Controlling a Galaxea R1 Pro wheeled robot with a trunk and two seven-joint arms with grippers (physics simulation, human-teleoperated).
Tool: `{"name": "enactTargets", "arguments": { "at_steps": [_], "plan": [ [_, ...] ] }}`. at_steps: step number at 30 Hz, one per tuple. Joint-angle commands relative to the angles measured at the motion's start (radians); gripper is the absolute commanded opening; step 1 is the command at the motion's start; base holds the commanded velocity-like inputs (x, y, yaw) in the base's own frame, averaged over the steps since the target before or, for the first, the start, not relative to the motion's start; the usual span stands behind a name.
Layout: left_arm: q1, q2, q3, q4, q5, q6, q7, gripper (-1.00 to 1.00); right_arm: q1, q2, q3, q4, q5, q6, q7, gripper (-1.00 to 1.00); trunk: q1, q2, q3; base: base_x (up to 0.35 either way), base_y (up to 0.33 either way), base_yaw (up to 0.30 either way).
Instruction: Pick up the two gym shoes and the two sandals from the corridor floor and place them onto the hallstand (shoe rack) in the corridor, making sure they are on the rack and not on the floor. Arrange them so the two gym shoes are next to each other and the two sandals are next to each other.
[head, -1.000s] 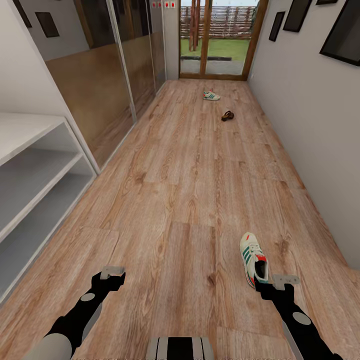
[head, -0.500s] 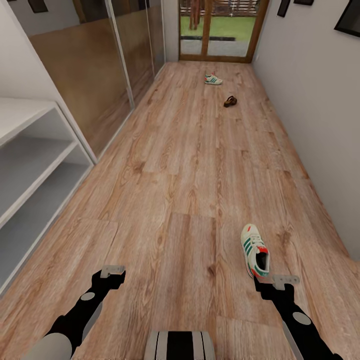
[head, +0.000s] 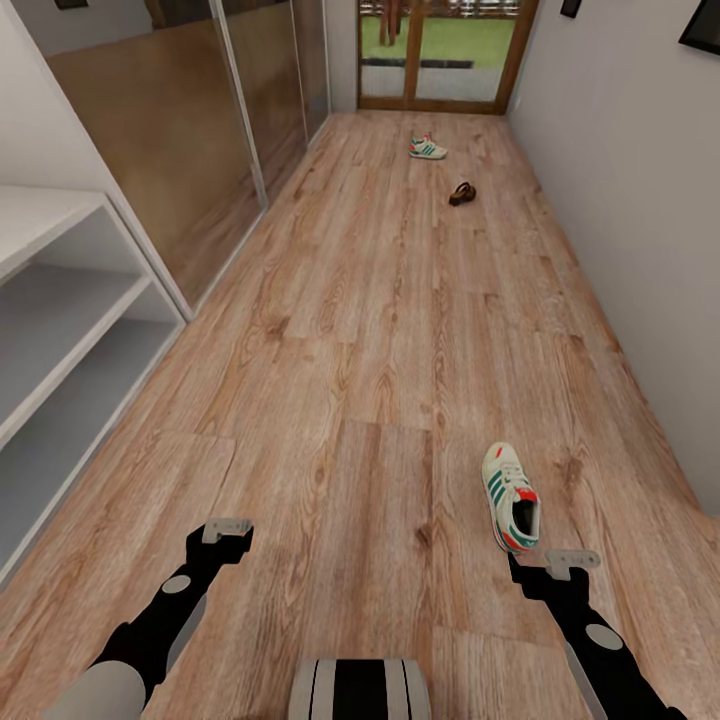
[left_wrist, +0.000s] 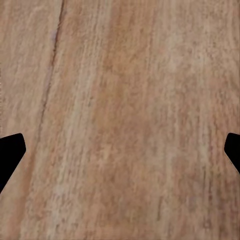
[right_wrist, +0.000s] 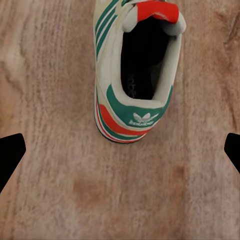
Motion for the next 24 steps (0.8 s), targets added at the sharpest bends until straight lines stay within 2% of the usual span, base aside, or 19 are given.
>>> {"name": "enactTargets", "arguments": {
  "at_steps": [1,9,15,16,24],
  "plan": [
    [-0.001,0.000,0.001,0.000,-0.004,-0.004,-0.001,1.00,0.000,0.000,0.000,-0.002,0.001,0.006,0.000,1.00,0.000,0.000,-0.001,0.000,0.000,0.000],
    [-0.005,0.001,0.005,-0.019,-0.004,-0.006,-0.019,1.00,0.000,0.000,0.000,-0.001,0.001,0.006,0.000,1.00,0.000,0.000,-0.003,0.000,0.000,0.000],
    [-0.006,0.000,0.006,-0.059,-0.003,-0.003,-0.057,1.00,0.000,0.001,0.001,0.000,0.001,0.006,0.000,1.00,0.000,0.000,-0.003,0.000,0.000,0.000],
    [-0.006,-0.003,0.007,-0.087,-0.004,0.002,-0.081,1.00,0.000,0.001,0.001,0.001,0.001,0.006,0.000,1.00,0.000,0.000,-0.003,0.000,0.000,0.000],
    [-0.006,-0.004,0.007,-0.126,-0.004,0.005,-0.096,1.00,0.000,0.001,0.002,0.028,0.000,0.005,0.000,1.00,0.000,0.000,-0.003,0.003,0.000,0.000]
  ]
}}
